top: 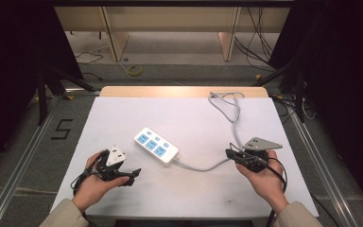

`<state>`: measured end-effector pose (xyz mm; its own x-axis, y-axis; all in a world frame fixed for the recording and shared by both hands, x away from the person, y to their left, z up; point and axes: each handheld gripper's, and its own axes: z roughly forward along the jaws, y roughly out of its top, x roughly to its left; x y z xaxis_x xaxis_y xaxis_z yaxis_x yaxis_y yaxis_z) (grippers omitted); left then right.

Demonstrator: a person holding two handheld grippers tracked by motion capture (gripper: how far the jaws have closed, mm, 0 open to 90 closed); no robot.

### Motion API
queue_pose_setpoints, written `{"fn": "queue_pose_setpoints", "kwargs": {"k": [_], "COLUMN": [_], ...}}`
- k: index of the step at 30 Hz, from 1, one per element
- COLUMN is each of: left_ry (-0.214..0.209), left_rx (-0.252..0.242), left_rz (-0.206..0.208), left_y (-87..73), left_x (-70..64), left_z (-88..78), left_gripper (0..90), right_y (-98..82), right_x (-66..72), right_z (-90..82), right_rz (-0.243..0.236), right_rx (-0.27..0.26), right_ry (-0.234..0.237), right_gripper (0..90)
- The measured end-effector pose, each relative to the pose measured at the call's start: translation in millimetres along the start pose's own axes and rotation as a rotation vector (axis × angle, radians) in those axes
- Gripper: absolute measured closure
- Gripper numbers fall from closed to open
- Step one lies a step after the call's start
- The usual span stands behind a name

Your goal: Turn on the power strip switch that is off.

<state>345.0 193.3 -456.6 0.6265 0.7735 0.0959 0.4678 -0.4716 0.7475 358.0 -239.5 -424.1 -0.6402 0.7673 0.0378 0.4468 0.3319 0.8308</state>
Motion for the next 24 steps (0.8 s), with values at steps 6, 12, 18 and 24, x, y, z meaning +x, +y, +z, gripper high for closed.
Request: {"fn": "queue_pose_setpoints", "kwargs": {"k": [6,12,18,24], "left_ry": [0.002,-0.002,-0.001,-0.001], "left_rx": [-0.003,-0.003,-0.002,-0.002], "left_rz": [0.003,-0.003,-0.001,-0.001], "left_y": [0.0,0.1,0.5,0.4], "left_x": [-0.1,-0.2,-1.1,-1.0], "left_z": [-0.7,-0.3,-0.3,-0.4], "left_gripper": [17.3,17.5,17.6,17.7], "right_y": [4.5,10.1,15.9,21.8], "right_x": [2.9,7.1,11.5,18.4], "right_z": [5.8,13.8,20.0,27.4], "right_rz": [-0.005,-0.008,-0.020,-0.036], "right_rx": [0.003,0.015,0.023,0.034], "right_ry": [0.011,0.026,0.042,0.058], "right_gripper": [90.0,90.0,90.0,90.0]}}
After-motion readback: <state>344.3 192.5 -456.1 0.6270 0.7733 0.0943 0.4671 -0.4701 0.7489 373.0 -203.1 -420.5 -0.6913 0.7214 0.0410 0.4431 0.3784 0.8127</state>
